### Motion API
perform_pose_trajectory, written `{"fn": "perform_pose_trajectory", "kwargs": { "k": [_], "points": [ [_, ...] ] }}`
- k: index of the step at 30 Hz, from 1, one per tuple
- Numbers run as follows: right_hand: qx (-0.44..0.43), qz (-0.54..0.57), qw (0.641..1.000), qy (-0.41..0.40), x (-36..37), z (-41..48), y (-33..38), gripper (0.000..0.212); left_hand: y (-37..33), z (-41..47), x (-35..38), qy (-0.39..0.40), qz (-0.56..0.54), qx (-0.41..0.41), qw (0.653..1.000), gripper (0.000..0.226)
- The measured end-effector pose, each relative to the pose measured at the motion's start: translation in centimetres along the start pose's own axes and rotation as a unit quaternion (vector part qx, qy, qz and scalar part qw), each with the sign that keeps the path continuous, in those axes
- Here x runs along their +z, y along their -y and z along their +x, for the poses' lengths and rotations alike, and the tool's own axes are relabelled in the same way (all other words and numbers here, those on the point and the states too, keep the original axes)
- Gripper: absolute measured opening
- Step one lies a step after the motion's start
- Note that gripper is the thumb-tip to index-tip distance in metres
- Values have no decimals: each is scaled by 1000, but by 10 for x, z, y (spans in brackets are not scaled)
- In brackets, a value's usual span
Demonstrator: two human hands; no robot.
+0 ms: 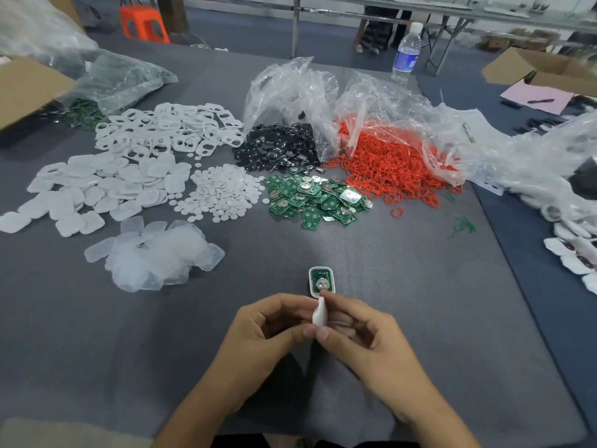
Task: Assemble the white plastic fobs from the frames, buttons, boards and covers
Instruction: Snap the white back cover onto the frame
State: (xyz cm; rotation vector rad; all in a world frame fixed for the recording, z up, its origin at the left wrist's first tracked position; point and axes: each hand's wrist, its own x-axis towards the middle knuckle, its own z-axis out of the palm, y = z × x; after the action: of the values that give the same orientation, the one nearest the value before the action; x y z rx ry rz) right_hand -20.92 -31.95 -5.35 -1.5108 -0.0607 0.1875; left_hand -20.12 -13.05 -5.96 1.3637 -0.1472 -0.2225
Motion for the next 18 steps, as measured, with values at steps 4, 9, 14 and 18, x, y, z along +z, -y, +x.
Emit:
{"fn": "perform_pose_trajectory", "kwargs": {
  "k": [4, 9, 14, 18],
  "points": [
    [-14, -15, 1000, -2, -8, 0, 1, 45, 2, 2, 4, 18, 1, 1, 1000, 27],
    [-31, -65, 997, -18, -14, 5, 5, 44, 0, 7, 7, 39, 27, 10, 999, 29],
    [-95, -231, 963, -98, -25, 21, 6, 48, 4, 23, 2, -87, 325, 89, 937, 53],
    [-140, -363, 918, -73, -30, 37, 6, 53, 10, 39, 2, -50, 415, 88, 904, 83]
  ]
}}
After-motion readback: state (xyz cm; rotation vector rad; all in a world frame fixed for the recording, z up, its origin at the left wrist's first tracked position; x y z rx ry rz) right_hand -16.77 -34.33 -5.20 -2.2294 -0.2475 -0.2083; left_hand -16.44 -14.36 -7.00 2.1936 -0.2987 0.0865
